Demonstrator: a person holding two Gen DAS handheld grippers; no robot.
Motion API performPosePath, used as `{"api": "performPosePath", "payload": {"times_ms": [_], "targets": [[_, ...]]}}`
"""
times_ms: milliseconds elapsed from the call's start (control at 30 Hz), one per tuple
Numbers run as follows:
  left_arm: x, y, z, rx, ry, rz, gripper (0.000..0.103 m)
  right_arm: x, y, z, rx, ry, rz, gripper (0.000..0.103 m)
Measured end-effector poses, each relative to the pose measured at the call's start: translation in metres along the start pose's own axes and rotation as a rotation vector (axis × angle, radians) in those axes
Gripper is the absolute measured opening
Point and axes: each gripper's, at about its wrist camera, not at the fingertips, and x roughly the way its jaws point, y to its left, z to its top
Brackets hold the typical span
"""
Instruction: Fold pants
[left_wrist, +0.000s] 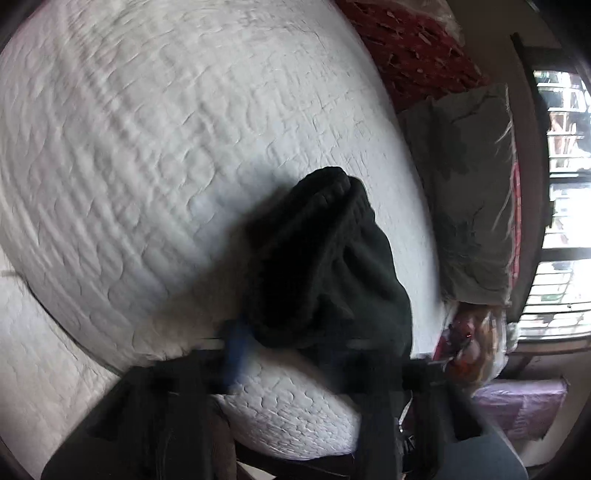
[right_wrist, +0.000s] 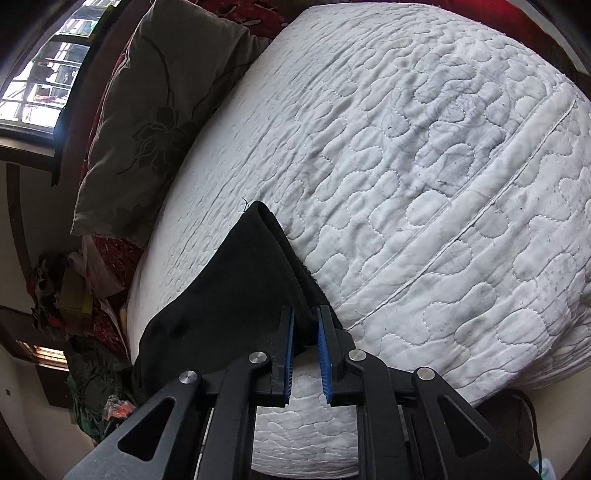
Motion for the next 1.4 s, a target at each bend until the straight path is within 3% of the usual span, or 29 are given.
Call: {"api": "performPosePath", "payload": {"times_ms": [100, 167, 267, 433, 533, 633, 700, 733, 833, 900, 1000, 1133, 1233, 1400], "targets": [[-0.009, -0.015, 0.011, -0.005, 0.013, -0.026, 0.01, 0.001, 0.003, 0.002, -0.01, 0.003, -0.005, 0.01], [-0.023, -0.017, 0.017, 0.025, -0.019, -0.033, 0.01, -0.004, 0.003, 0.005, 0.028, -0.004, 0.043, 0.009], [-0.025, -0.014, 0.021, 0.061, -0.029, 0.031, 0.01, -0.014, 0.005, 0.011, 0.038, -0.025, 0.088, 0.008], [-0.003, 0.011, 0.024, 0.013, 0.009, 0.128, 0.01, -0.003, -0.012, 0.009, 0.076, 0.003, 0.047, 0.008], [-0.003, 0.017, 0.021, -0.002, 0.023, 0.105, 0.015, 0.004, -0.015, 0.008, 0.059, 0.006, 0.021, 0.008], [-0.015, 0.022, 0.019, 0.021, 0.037, 0.067, 0.025, 0.001, -0.006, 0.009, 0.028, 0.022, -0.003, 0.014], [-0.03, 0.033, 0.016, 0.022, 0.02, 0.046, 0.027, -0.006, 0.001, 0.011, -0.001, 0.022, -0.04, 0.025], [-0.036, 0.034, 0.018, 0.022, 0.002, 0.052, 0.027, -0.014, 0.007, 0.014, -0.026, 0.001, -0.066, 0.025], [-0.056, 0.018, 0.022, 0.11, -0.065, 0.111, 0.027, -0.039, 0.038, 0.023, -0.151, -0.086, -0.111, 0.025], [-0.06, -0.003, 0.027, 0.184, -0.086, 0.139, 0.029, -0.04, 0.069, 0.026, -0.248, -0.089, -0.087, 0.027], [-0.046, -0.043, 0.037, 0.298, -0.047, 0.174, 0.041, -0.015, 0.133, 0.022, -0.425, -0.009, -0.014, 0.04], [-0.019, -0.071, 0.052, 0.361, 0.056, 0.198, 0.041, 0.053, 0.217, -0.005, -0.602, 0.157, 0.096, 0.043], [-0.004, -0.08, 0.059, 0.391, 0.118, 0.225, 0.041, 0.098, 0.257, -0.022, -0.674, 0.242, 0.097, 0.043], [0.009, -0.078, 0.059, 0.46, 0.184, 0.263, 0.041, 0.152, 0.287, -0.027, -0.755, 0.316, 0.049, 0.043]]}}
